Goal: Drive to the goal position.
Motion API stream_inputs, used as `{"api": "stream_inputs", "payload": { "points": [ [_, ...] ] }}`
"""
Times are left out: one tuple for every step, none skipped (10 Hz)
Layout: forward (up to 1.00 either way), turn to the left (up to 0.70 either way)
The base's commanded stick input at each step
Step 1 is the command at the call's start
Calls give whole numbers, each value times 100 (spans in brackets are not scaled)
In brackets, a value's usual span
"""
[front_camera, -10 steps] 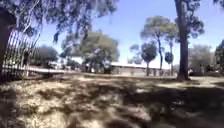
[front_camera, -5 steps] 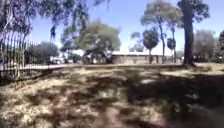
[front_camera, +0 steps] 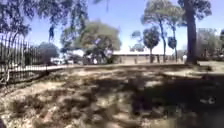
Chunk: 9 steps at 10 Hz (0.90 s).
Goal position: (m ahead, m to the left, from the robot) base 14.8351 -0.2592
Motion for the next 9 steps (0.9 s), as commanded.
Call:
{"api": "stream_inputs", "payload": {
  "points": [
    [70, -29],
    [70, -12],
    [70, 0],
    [70, 0],
    [70, 0],
    [70, -4],
    [70, -24],
    [70, -35],
    [70, -21]
  ]
}}
